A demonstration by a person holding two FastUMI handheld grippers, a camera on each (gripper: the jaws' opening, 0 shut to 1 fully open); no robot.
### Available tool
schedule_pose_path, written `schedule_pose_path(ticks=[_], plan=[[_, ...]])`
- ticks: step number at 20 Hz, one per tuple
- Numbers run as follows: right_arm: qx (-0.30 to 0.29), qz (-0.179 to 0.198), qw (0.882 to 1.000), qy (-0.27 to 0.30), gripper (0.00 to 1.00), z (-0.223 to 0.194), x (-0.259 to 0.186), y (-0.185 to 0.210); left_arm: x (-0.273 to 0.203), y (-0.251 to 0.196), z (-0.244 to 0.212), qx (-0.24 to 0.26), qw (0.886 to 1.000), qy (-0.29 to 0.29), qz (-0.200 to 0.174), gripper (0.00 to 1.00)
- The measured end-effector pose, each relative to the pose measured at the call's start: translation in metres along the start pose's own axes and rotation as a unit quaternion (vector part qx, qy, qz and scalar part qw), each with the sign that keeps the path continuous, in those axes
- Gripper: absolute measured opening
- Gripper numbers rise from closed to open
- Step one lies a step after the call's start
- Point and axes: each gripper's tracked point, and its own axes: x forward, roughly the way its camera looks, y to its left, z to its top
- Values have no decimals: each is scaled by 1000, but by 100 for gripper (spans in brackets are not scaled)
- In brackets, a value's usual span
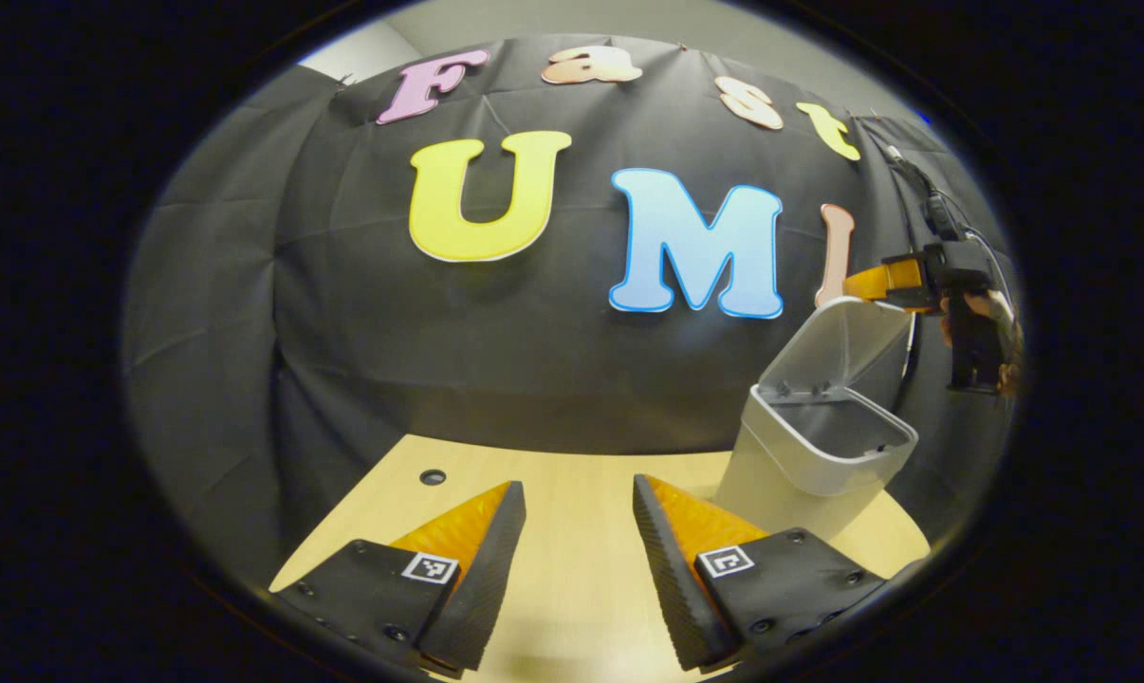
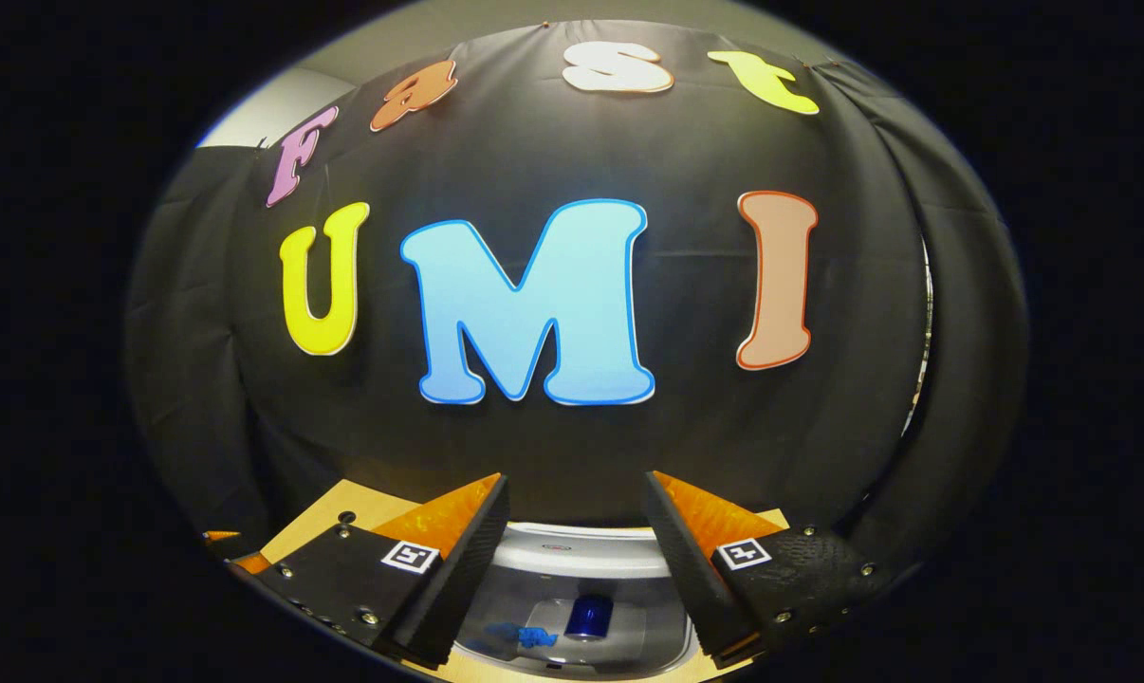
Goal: Press the lid of the desktop garbage bin to open it, pick up the crumpled paper on the desktop and throw it into the bin, then pick up the pop can on the desktop and drop it into the bin, and finally close the garbage bin lid.
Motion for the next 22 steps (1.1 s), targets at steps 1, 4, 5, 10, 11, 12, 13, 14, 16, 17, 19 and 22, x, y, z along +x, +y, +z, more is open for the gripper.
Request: schedule_pose_path(ticks=[1, 4, 5, 10, 11, 12, 13, 14, 16, 17, 19, 22], plan=[[1, 0, 1000, 6, 91, -7, -2, 0, 0, -3, 2, 2, 1000, -1, -3, 79], [1, 1, 1000, 18, 91, -26, -5, 3, 1, -12, 4, 5, 1000, -4, -10, 77], [1, 0, 1000, 24, 91, -34, -5, 3, 1, -14, 5, 5, 1000, -5, -12, 77], [14, -3, 998, 59, 91, -89, -8, 6, -2, -17, 5, 7, 1000, -5, -13, 77], [14, -4, 998, 62, 91, -96, -8, 7, -1, -17, 5, 8, 1000, -4, -12, 77], [9, -6, 998, 66, 91, -104, -7, 8, -2, -16, 5, 8, 1000, -4, -11, 77], [-1, -8, 998, 70, 91, -110, -7, 9, -2, -17, 5, 9, 1000, -4, -11, 72], [-13, -12, 997, 71, 91, -115, -7, 8, -2, -17, 6, 10, 1000, -5, -11, 72], [-14, -15, 997, 73, 92, -120, -7, 9, -1, -17, 6, 10, 1000, -4, -11, 81], [-16, -16, 997, 75, 92, -124, -7, 9, -2, -18, 6, 10, 1000, -4, -11, 81], [-17, -20, 997, 72, 92, -124, -7, 8, -1, -19, 5, 9, 1000, -3, -11, 82], [-7, -23, 998, 63, 92, -124, -7, 8, 1, -19, 3, 7, 1000, 0, -11, 72]])
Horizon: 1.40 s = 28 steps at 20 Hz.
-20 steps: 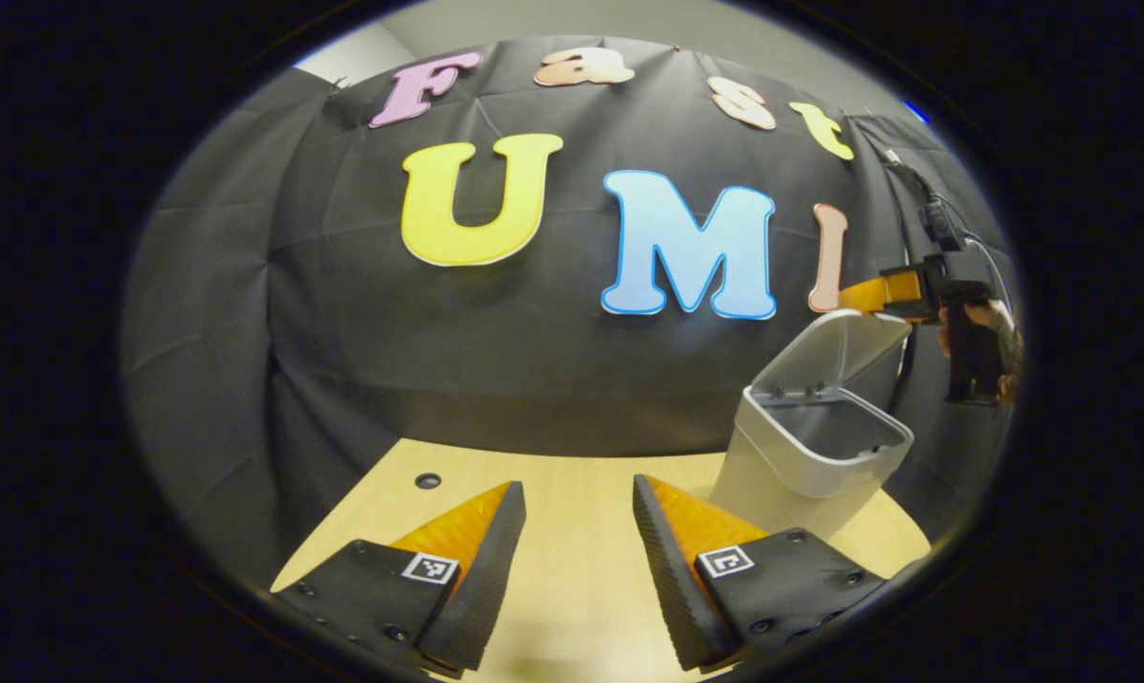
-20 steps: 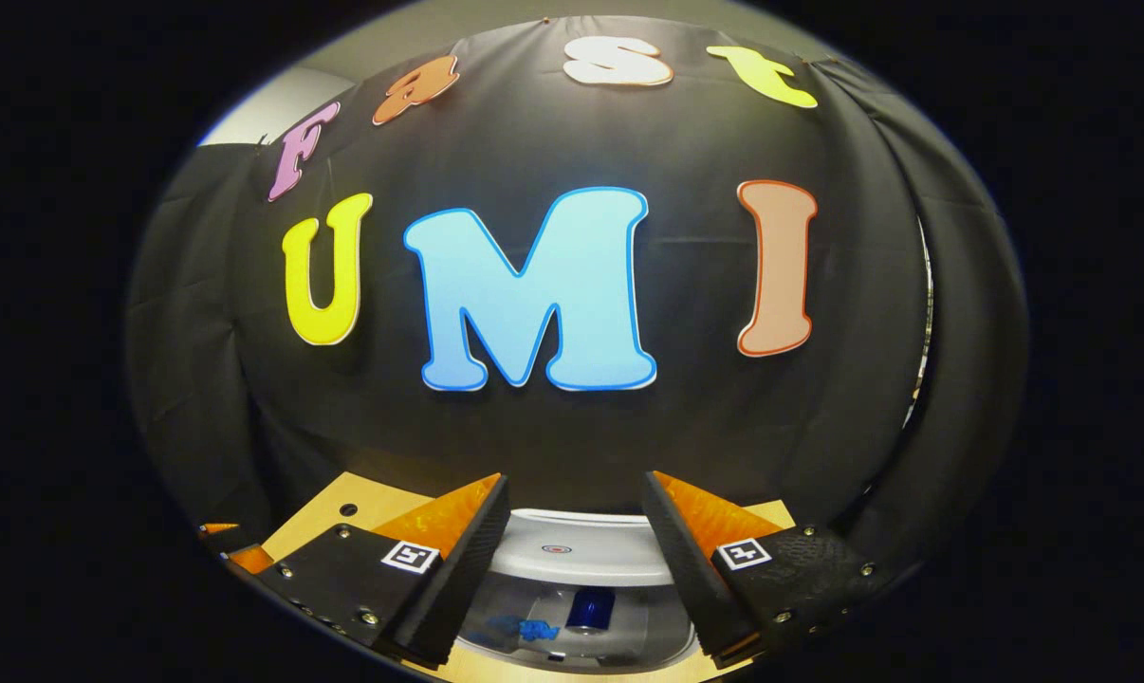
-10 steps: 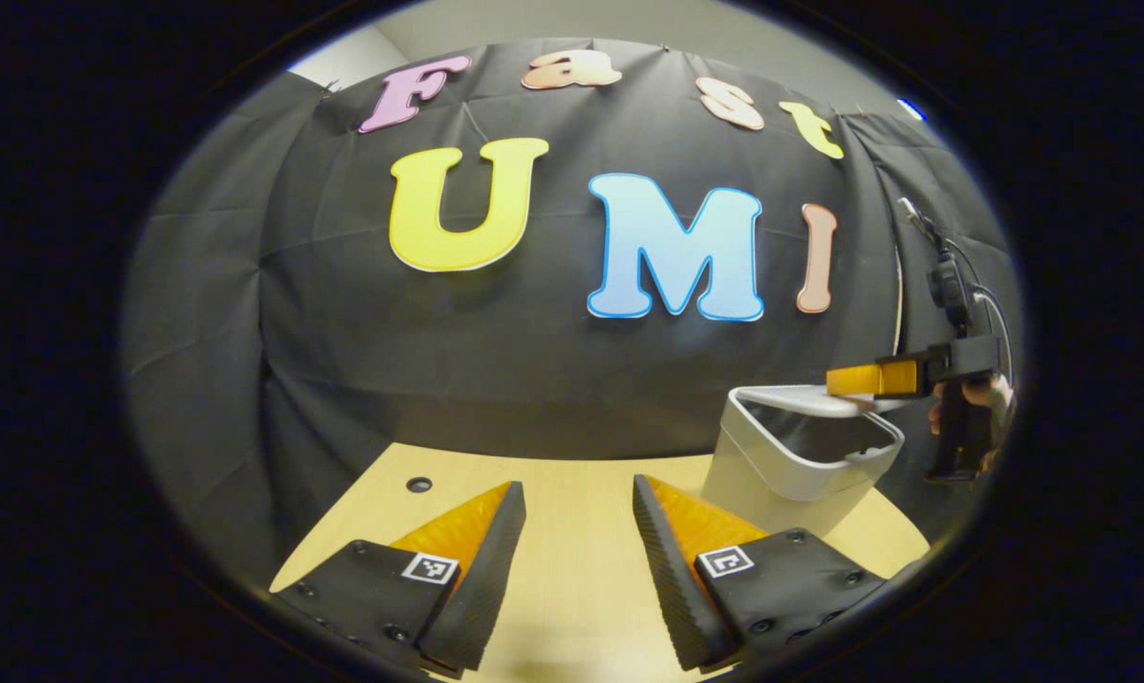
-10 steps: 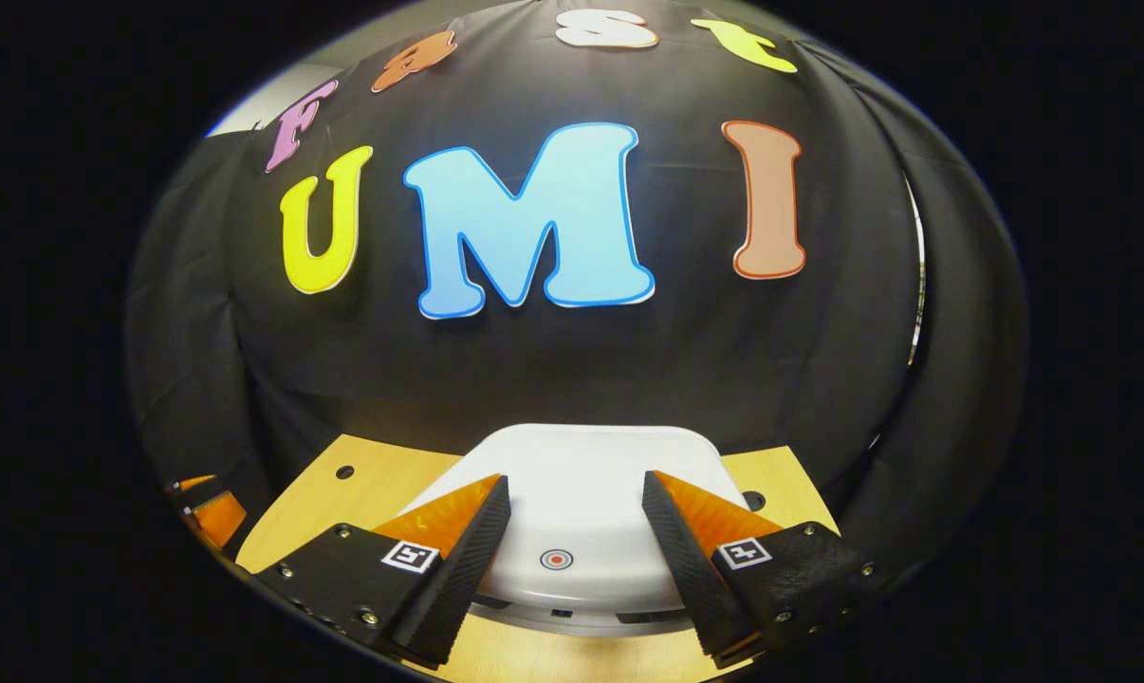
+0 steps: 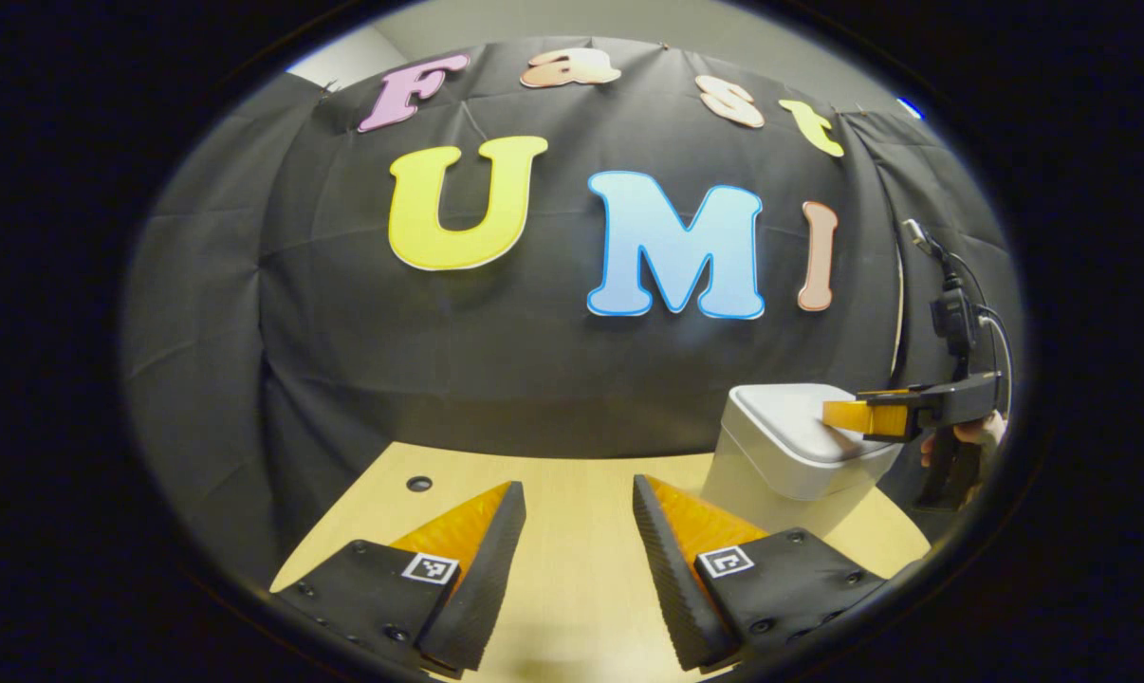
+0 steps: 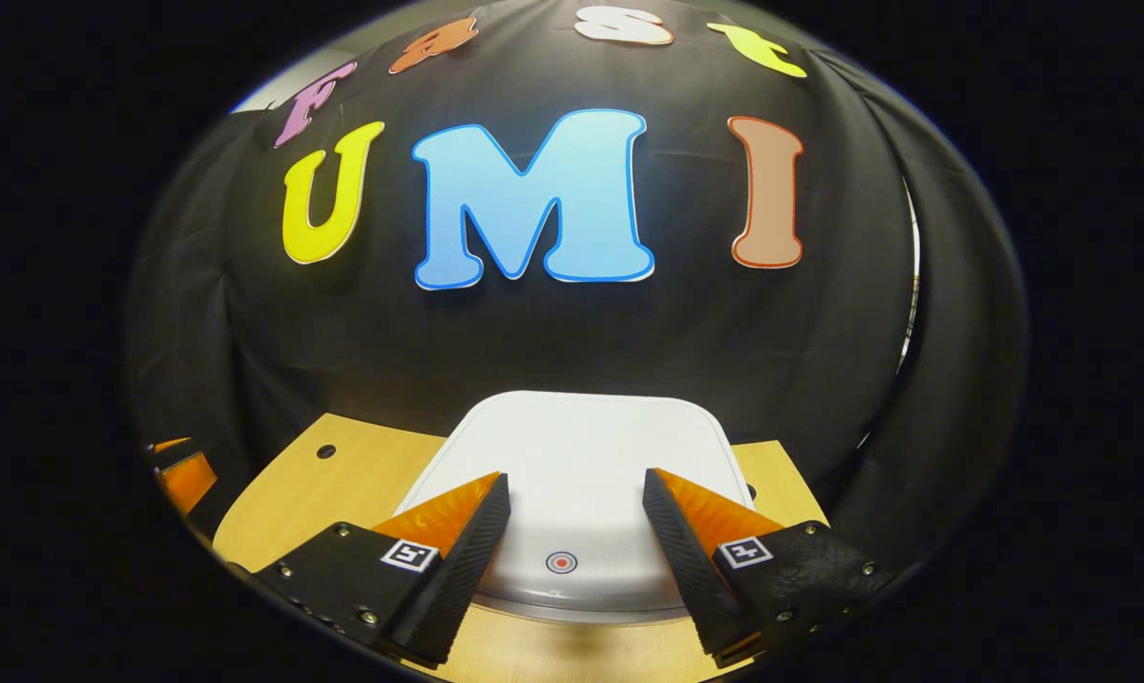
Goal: Press the lid of the desktop garbage bin to open it, pick up the crumpled paper on the desktop and throw it into the bin, then pick up the pop can on the desktop and drop it into the bin, and finally close the garbage bin lid.
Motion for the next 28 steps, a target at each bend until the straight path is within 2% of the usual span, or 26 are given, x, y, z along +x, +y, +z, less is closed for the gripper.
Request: schedule_pose_path(ticks=[1, 2, 3, 9, 10, 11, 13, 14, 15, 16, 17, 19, 20, 22, 23, 25, 27, 28], plan=[[1, -1, 1000, -3, 92, -1, 0, 1, 1, -1, -1, -1, 1000, 1, -1, 72], [-1, -2, 1000, -3, 92, -4, 0, 1, 1, -1, -1, -3, 1000, 2, -2, 81], [0, -3, 1000, -6, 92, -4, 0, 1, 3, -1, -2, -4, 1000, 3, -2, 77], [9, -16, 999, -45, 93, -10, -1, 0, 5, -8, -3, -10, 1000, 7, -8, 77], [16, -16, 998, -61, 93, -10, -2, 0, 6, -9, -3, -10, 1000, 7, -9, 72], [17, -18, 997, -71, 93, -12, -1, 1, 6, -9, -2, -9, 1000, 7, -10, 82], [11, -22, 996, -83, 93, -13, 0, 2, 5, -9, -4, -9, 1000, 10, -10, 72], [12, -23, 996, -86, 94, -13, 0, 1, 5, -8, -5, -10, 1000, 11, -10, 72], [12, -22, 995, -93, 93, -14, -2, 1, 4, -7, -5, -11, 1000, 12, -10, 77], [10, -22, 995, -96, 94, -13, -2, 2, 5, -7, -5, -12, 1000, 12, -9, 77], [11, -23, 995, -100, 93, -11, -1, 1, 5, -8, -5, -11, 1000, 12, -10, 72], [8, -24, 993, -111, 93, -7, -3, 1, 4, -10, -1, -5, 1000, 6, -12, 82], [6, -24, 993, -114, 93, -7, -3, 1, 4, -11, 1, -2, 1000, 3, -13, 72], [11, -22, 993, -116, 92, -6, -3, 1, 4, -12, 6, 3, 1000, -2, -15, 81], [12, -21, 993, -118, 92, -6, -3, 1, 3, -12, 7, 4, 1000, -4, -16, 72], [9, -15, 993, -115, 92, -4, -4, 2, 1, -13, 11, 6, 1000, -11, -18, 72], [12, -13, 993, -114, 92, 1, -11, 3, -1, -13, 17, 11, 1000, -21, -17, 81], [12, -16, 992, -124, 91, 7, -20, 2, -3, -14, 21, 12, 999, -26, -18, 81]])
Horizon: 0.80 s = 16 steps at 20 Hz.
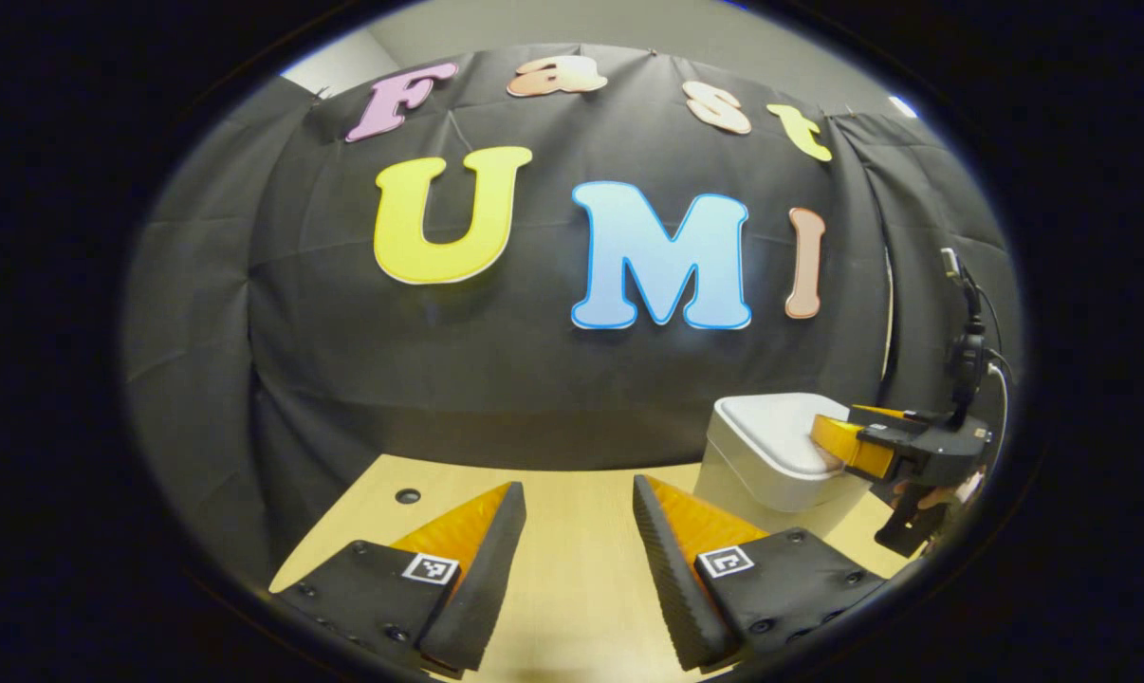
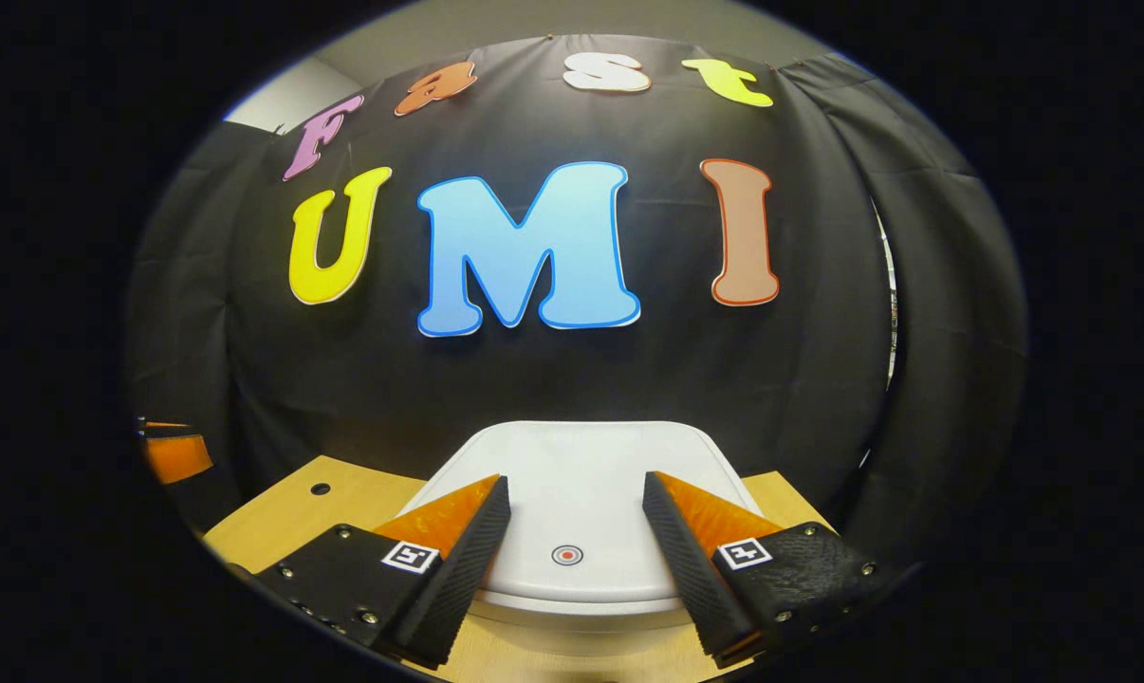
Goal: Press the lid of the desktop garbage bin to open it, pick up the crumpled paper on the desktop and throw it into the bin, then pick up the pop can on the desktop and drop it into the bin, and finally close the garbage bin lid.
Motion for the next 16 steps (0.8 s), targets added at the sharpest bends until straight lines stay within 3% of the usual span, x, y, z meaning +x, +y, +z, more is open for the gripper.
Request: schedule_pose_path(ticks=[3, 4, 6, 8, 10, 14, 15, 16], plan=[[2, -9, 999, -32, 91, 28, -31, 3, -6, -4, 15, 7, 1000, -20, -1, 81], [6, -8, 999, -41, 91, 35, -43, 7, -10, -9, 19, 12, 1000, -26, -4, 72], [9, -13, 998, -57, 91, 47, -65, 9, -16, -20, 29, 17, 999, -37, -17, 82], [11, -23, 997, -67, 91, 56, -88, 8, -22, -36, 38, 9, 998, -44, -38, 72], [16, -35, 997, -72, 91, 61, -107, 4, -26, -55, 47, 14, 997, -53, -59, 72], [24, -53, 994, -91, 91, 77, -140, -17, -34, -106, 59, 21, 993, -65, -101, 82], [24, -55, 994, -96, 87, 81, -147, -26, -36, -120, 59, 19, 992, -66, -107, 77], [22, -58, 993, -102, 87, 84, -157, -42, -41, -143, 59, 16, 991, -68, -112, 82]])
